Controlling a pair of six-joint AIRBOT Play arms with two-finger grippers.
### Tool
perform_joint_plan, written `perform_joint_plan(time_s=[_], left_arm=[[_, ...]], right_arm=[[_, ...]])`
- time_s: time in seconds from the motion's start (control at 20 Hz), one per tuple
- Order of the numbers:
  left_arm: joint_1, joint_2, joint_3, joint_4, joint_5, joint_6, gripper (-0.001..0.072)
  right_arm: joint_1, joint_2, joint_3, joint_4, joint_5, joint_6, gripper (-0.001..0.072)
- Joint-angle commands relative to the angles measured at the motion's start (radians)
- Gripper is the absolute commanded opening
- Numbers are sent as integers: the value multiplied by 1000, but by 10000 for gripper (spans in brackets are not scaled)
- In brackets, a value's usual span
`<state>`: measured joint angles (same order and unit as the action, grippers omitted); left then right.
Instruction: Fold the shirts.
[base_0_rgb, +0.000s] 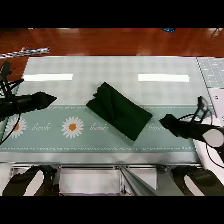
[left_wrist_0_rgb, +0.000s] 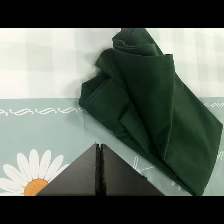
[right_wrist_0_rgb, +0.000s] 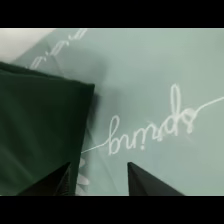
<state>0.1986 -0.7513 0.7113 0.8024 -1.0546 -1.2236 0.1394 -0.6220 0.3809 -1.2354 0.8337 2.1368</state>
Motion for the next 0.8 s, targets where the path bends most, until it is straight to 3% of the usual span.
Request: perform_joint_plan(time_s=[0.0,0.2,0.45,0.5,0.6,0.75], left_arm=[[0,1,0,0,0,0,20],[0,1,0,0,-1,0,20],[0,1,0,0,-3,-4,20],[0,1,0,0,-3,-4,20],[0,1,0,0,-3,-3,20],[0,1,-1,0,-3,-3,20]], right_arm=[[-1,-152,-90,340,-214,-194,415],[34,-376,-87,768,-236,-563,414],[126,-583,17,977,-236,-774,395],[143,-618,63,980,-234,-787,320],[172,-680,183,980,-207,-863,27],[188,-719,399,937,-140,-891,24]])
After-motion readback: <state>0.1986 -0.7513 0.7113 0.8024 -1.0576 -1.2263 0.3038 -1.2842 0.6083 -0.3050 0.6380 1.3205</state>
